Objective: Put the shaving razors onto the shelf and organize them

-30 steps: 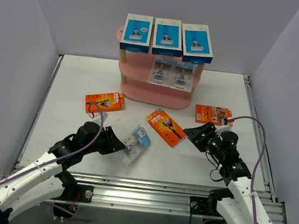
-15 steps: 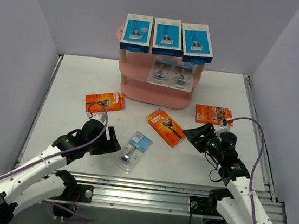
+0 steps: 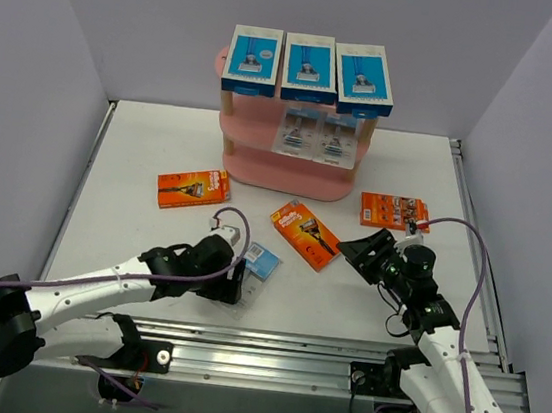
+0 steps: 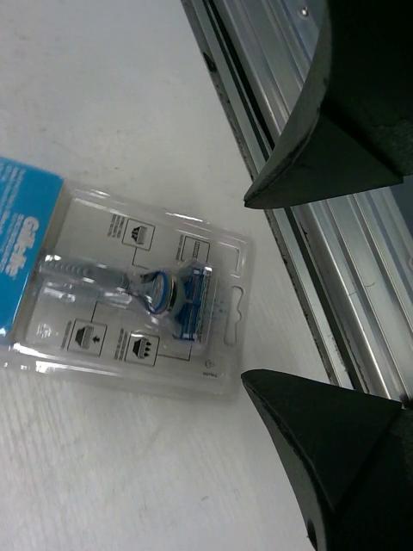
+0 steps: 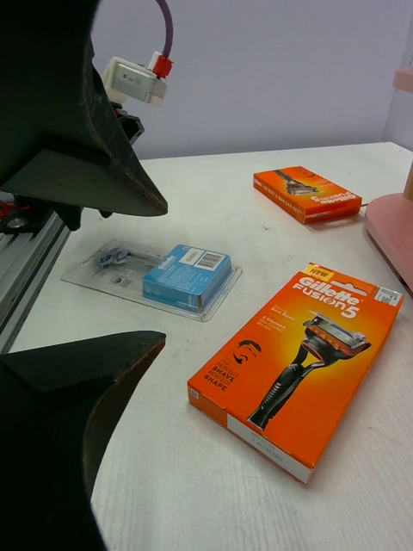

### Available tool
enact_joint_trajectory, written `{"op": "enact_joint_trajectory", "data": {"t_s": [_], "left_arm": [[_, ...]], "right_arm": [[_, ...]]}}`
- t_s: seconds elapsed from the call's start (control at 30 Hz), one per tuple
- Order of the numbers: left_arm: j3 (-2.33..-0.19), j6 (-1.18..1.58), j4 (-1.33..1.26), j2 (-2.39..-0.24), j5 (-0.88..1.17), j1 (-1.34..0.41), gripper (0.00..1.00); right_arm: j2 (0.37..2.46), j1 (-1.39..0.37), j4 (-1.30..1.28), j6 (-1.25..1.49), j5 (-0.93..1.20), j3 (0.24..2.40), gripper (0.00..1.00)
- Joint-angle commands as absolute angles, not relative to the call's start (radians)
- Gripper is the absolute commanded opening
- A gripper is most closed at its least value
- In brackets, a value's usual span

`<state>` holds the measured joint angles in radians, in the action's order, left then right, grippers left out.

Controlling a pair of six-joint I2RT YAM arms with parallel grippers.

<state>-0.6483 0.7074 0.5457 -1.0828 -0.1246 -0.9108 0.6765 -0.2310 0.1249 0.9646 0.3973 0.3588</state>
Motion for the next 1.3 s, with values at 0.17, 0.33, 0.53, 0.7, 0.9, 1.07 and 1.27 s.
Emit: {"op": "enact_joint_trajectory", "data": {"t_s": [0.17,0.33,0.53,0.7,0.9,1.07,1.27], "left_arm": [[-0.729,0.612,0.499,-1.195,-0.284,-1.0,0.81],[-0.753,0.571,0.502,-1.247,-0.316,-1.005,0.77],[-0.726,0.534,0.41,-1.269,-0.27,-1.02,0.77],[-0.698,0.517,0.347,-1.253,-0.226,-1.029,0.73],[-0.683,0.506,0.325,-1.285,-0.201,-1.034,0.73],[-0.689,0.526,0.336,-1.298,-0.232,-1.034,0.72],[-0.701,0.548,0.394,-1.284,-0.255,-1.034,0.72]], "right_arm": [[0.661,-0.236,0.144,0.92,0.391,0.354,0.52],[0.653,-0.235,0.13,0.91,0.38,0.351,0.52],[0.661,-0.235,0.132,0.904,0.382,0.348,0.52],[0.672,-0.235,0.144,0.9,0.38,0.342,0.52],[0.683,-0.236,0.158,0.904,0.38,0.339,0.51],[0.681,-0.235,0.158,0.904,0.377,0.33,0.51],[0.683,-0.235,0.163,0.902,0.376,0.321,0.51]]}}
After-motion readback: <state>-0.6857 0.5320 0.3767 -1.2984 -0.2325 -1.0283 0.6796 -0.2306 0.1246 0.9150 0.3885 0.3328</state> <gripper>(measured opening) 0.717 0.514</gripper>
